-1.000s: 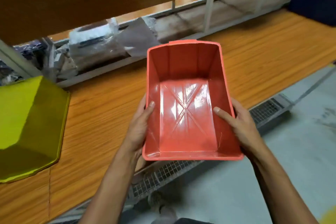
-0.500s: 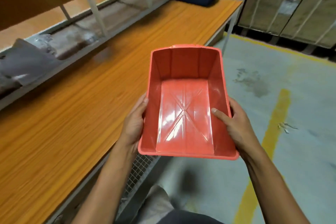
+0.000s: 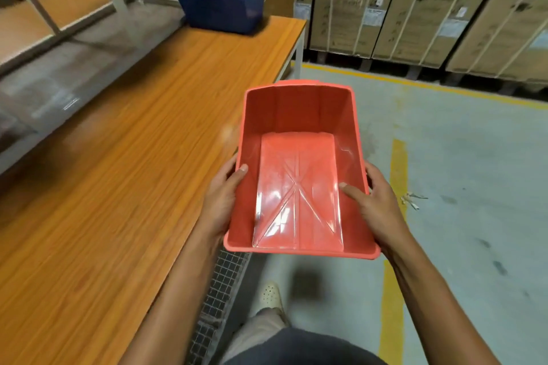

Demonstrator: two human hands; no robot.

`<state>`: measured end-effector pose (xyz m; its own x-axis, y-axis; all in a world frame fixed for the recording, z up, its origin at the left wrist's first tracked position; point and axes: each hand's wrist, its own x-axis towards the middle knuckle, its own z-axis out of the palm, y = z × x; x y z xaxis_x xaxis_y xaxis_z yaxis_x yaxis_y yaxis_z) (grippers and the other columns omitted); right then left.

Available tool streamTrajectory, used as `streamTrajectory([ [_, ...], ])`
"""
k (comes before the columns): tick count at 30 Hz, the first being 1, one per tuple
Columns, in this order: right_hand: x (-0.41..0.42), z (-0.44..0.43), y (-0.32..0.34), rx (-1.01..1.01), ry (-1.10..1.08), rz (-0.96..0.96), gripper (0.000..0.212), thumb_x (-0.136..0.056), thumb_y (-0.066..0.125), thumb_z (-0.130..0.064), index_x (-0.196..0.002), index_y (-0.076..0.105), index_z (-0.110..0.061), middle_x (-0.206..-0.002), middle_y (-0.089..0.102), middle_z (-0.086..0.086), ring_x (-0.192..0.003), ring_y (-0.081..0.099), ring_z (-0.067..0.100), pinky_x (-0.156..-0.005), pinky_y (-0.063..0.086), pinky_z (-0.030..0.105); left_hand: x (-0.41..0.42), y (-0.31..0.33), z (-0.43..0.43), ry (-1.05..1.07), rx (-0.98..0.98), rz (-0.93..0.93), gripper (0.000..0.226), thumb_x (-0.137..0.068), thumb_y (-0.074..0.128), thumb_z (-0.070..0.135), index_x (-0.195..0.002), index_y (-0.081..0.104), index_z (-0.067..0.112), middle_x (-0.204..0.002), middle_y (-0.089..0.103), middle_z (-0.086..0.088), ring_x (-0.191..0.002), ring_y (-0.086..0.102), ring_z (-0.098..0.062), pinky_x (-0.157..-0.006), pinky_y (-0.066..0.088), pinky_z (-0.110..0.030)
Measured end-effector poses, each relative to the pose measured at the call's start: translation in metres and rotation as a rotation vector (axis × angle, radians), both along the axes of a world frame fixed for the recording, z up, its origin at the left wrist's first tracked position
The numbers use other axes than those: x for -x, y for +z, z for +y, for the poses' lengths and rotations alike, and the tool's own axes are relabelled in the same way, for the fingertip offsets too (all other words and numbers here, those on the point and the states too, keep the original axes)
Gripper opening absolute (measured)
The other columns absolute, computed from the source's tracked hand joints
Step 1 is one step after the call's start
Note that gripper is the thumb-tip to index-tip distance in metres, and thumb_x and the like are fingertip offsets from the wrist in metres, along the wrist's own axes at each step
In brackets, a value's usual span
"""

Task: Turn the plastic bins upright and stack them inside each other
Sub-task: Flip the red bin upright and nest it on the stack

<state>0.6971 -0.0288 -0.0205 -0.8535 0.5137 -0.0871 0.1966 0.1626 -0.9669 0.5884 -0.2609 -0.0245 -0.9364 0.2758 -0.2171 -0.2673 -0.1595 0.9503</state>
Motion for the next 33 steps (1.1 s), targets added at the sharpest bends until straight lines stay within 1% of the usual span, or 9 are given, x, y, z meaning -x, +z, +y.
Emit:
streamTrajectory([
  [4,0.051,0.031,0.002,-0.044,-0.166,-0.053,0.043,-0.085,0.066,-0.009,-0.126,0.060,-0.020,-0.116,0.065,-0.004,-0.103,0.063,0.009,-0.083,0.049,0.030,0.069,0.000,0.037,-0.057,0.072,0.053,0.027,-0.094,0.059,0.008,-0.117,0.065,0.022,-0.102,0.073,0.005,-0.084,0.070,-0.008,-0.076,0.053,-0.027],
  [8,0.088,0.061,-0.005,0.078,-0.107,-0.046,0.058,-0.083,0.063,0.004,-0.133,0.057,-0.025,-0.122,0.067,-0.006,-0.094,0.066,-0.008,-0.075,0.050,0.014,0.120,0.001,0.072,-0.170,0.062,0.037,0.040,-0.077,0.066,0.006,-0.111,0.068,0.027,-0.106,0.074,0.003,-0.091,0.070,-0.012,-0.075,0.055,-0.026],
  [11,0.108,0.086,-0.018,0.255,-0.004,-0.050,0.086,-0.080,0.062,0.013,-0.146,0.041,-0.038,-0.130,0.067,-0.009,-0.113,0.067,0.010,-0.091,0.053,0.033,0.146,-0.003,0.100,-0.269,-0.008,-0.036,0.046,-0.082,0.063,0.000,-0.117,0.066,0.029,-0.120,0.071,-0.006,-0.095,0.070,-0.018,-0.082,0.055,-0.033],
  [13,0.124,0.108,-0.028,0.272,-0.017,-0.062,0.091,-0.078,0.061,0.014,-0.146,0.039,-0.041,-0.130,0.066,-0.011,-0.116,0.066,0.011,-0.093,0.052,0.035,0.163,-0.010,0.122,-0.287,-0.016,-0.068,0.046,-0.083,0.064,0.003,-0.121,0.064,0.030,-0.125,0.069,-0.007,-0.105,0.068,-0.025,-0.092,0.053,-0.041],
  [17,0.161,0.154,-0.044,0.245,-0.149,-0.043,0.080,-0.075,0.059,0.014,-0.135,0.049,-0.038,-0.119,0.069,-0.011,-0.103,0.069,0.005,-0.079,0.054,0.021,0.204,-0.026,0.178,-0.216,0.134,0.049,0.046,-0.083,0.065,0.012,-0.127,0.063,0.026,-0.126,0.068,-0.007,-0.120,0.061,-0.033,-0.107,0.042,-0.056],
  [22,0.222,0.232,-0.054,0.321,-0.191,0.014,0.068,-0.073,0.059,0.013,-0.134,0.054,-0.018,-0.112,0.070,-0.003,-0.100,0.067,0.015,-0.082,0.051,0.030,0.252,-0.033,0.260,-0.112,0.273,0.175,0.027,-0.100,0.054,0.020,-0.115,0.065,0.040,-0.117,0.071,0.007,-0.112,0.066,-0.019,-0.101,0.050,-0.050],
  [25,0.257,0.281,-0.050,0.323,-0.159,0.011,0.075,-0.062,0.059,-0.001,-0.133,0.057,-0.024,-0.116,0.071,-0.007,-0.105,0.067,0.013,-0.088,0.052,0.032,0.279,-0.033,0.308,-0.051,0.285,0.193,0.029,-0.101,0.052,0.021,-0.123,0.060,0.038,-0.119,0.069,0.012,-0.113,0.066,-0.017,-0.101,0.051,-0.048],
  [29,0.299,0.342,-0.041,0.329,-0.076,0.025,0.076,-0.064,0.060,-0.003,-0.134,0.056,-0.031,-0.125,0.068,-0.007,-0.115,0.065,0.018,-0.100,0.052,0.043,0.307,-0.029,0.360,0.021,0.241,0.159,0.031,-0.101,0.052,0.021,-0.121,0.060,0.043,-0.126,0.067,0.006,-0.118,0.064,-0.020,-0.103,0.049,-0.051],
  [33,0.351,0.391,-0.029,0.317,0.007,0.077,0.070,-0.069,0.059,0.004,-0.128,0.061,-0.035,-0.121,0.071,-0.009,-0.112,0.067,0.016,-0.088,0.055,0.030,0.336,-0.019,0.399,0.148,0.190,0.132,0.031,-0.099,0.055,0.019,-0.123,0.062,0.038,-0.131,0.066,0.003,-0.123,0.061,-0.021,-0.107,0.045,-0.052],
])
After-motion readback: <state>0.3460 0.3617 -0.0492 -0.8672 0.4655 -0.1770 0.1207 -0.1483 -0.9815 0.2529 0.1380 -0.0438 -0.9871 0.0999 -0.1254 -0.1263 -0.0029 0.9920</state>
